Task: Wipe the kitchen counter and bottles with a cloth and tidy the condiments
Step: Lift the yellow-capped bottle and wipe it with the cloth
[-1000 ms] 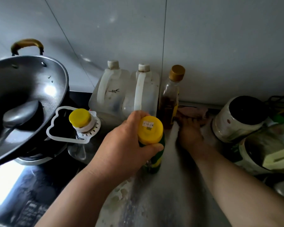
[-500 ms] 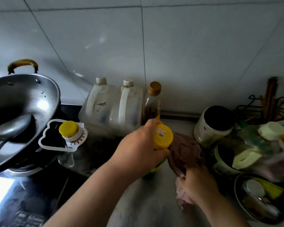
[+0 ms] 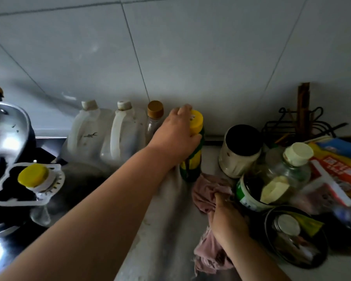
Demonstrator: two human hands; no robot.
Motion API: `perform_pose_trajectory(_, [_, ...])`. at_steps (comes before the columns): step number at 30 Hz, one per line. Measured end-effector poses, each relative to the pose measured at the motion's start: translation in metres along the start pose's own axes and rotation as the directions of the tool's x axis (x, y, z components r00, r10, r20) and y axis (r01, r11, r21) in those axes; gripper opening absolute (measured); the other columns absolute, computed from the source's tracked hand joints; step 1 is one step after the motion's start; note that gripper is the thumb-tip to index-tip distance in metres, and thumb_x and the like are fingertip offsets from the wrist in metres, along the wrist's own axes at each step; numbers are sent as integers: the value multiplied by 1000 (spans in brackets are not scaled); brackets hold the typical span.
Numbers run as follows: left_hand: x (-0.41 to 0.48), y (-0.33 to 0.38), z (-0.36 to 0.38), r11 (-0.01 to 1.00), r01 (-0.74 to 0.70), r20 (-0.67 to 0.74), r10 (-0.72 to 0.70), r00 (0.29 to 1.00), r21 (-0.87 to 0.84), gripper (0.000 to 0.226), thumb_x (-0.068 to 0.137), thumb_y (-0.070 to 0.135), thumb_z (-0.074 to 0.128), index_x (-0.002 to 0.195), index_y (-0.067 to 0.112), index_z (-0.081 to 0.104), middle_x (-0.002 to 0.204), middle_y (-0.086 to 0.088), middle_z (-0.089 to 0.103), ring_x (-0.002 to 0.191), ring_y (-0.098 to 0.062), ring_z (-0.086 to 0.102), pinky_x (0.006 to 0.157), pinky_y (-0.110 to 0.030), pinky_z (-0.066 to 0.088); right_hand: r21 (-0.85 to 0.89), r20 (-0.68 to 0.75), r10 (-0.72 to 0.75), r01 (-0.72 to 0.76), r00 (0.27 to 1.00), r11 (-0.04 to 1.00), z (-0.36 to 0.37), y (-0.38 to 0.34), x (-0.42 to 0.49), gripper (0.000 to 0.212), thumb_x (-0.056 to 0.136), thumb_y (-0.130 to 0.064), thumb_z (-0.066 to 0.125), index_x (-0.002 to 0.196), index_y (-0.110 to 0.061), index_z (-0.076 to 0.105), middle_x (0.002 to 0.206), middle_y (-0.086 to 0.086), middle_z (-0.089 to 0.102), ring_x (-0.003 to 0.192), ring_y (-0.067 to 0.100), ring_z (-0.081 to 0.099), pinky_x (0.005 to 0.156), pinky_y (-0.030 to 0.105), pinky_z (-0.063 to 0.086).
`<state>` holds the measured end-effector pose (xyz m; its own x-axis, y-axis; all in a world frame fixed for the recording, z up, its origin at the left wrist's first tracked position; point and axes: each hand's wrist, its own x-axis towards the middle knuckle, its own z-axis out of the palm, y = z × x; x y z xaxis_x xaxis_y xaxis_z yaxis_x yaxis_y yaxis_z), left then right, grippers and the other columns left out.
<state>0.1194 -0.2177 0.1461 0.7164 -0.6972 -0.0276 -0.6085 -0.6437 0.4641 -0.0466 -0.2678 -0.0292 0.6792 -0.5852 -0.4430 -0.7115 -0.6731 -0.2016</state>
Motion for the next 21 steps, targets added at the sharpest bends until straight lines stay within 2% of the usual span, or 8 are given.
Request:
perform_pose_trajectory(5, [22, 0, -7, 984, 3, -39, 4, 999, 177, 64, 87, 30, 61, 141, 14, 30, 140, -12, 40, 130, -32, 38, 102, -38, 36, 37, -63, -28, 30, 998, 999, 3, -6, 10, 57, 98, -29, 43, 151, -25, 21, 148, 3, 44, 131, 23, 47, 101, 35, 43])
perform_pose_trajectory(9, [30, -1, -7, 976, 29, -90, -10, 996, 214, 72, 89, 30, 61, 147, 11, 23, 147, -11, 33, 137, -30, 28, 109, -39, 30, 26, -79, -66, 68, 995, 997, 10, -6, 13, 59, 100, -32, 39, 153, -24, 13, 152, 4, 38, 135, 22, 42, 104, 34, 39])
perform_pose_trajectory(12, [27, -1, -2, 974, -19, -120, 48, 992, 227, 75, 89, 25, 62, 149, 10, 20, 153, -9, 25, 142, -27, 19, 113, -37, 25, -32, -74, -84, 82, 994, 996, 10, -4, 12, 60, 100, -35, 39, 154, -26, 12, 151, 5, 37, 135, 23, 41, 103, 35, 39])
perform_pose_trajectory(14, [22, -3, 1, 964, -57, -113, 89, 990, 260, 74, 89, 23, 62, 149, 12, 20, 157, -7, 15, 146, -26, 8, 117, -37, 20, -68, -89, -67, 61, 994, 996, 13, -5, 10, 60, 98, -33, 45, 152, -31, 20, 145, 10, 40, 130, 28, 42, 99, 39, 41])
perform_pose_trajectory(15, [19, -3, 2, 960, -69, -110, 103, 989, 273, 73, 90, 22, 61, 150, 15, 20, 159, -7, 10, 147, -25, 2, 117, -37, 19, -84, -122, -70, 60, 990, 995, 14, -6, 9, 59, 94, -30, 52, 149, -33, 30, 139, 11, 44, 125, 30, 44, 96, 41, 42])
perform_pose_trajectory(17, [10, -6, 4, 956, -92, -144, 136, 980, 277, 72, 88, 22, 62, 149, 18, 23, 160, -7, 7, 148, -25, -2, 117, -39, 19, -91, -231, -117, 98, 966, 991, 21, -8, 7, 58, 75, -20, 74, 130, -31, 59, 123, 12, 54, 108, 33, 49, 84, 45, 47])
perform_pose_trajectory(19, [-7, -10, 4, 956, -161, -236, 220, 946, 245, 67, 84, 21, 66, 144, 15, 36, 157, -13, 19, 147, -31, 9, 116, -40, 21, -81, -316, -181, 163, 932, 983, 32, -7, 7, 63, 58, -10, 82, 118, -23, 69, 122, 17, 57, 107, 39, 53, 84, 50, 50])
perform_pose_trajectory(21, [-32, -18, 5, 955, -232, -336, 284, 898, 186, 54, 80, 18, 67, 130, 8, 52, 145, -18, 39, 137, -37, 32, 112, -41, 30, -65, -335, -266, 259, 904, 964, 40, -5, 7, 68, 61, -4, 77, 126, -17, 63, 135, 22, 53, 120, 45, 51, 94, 55, 48])
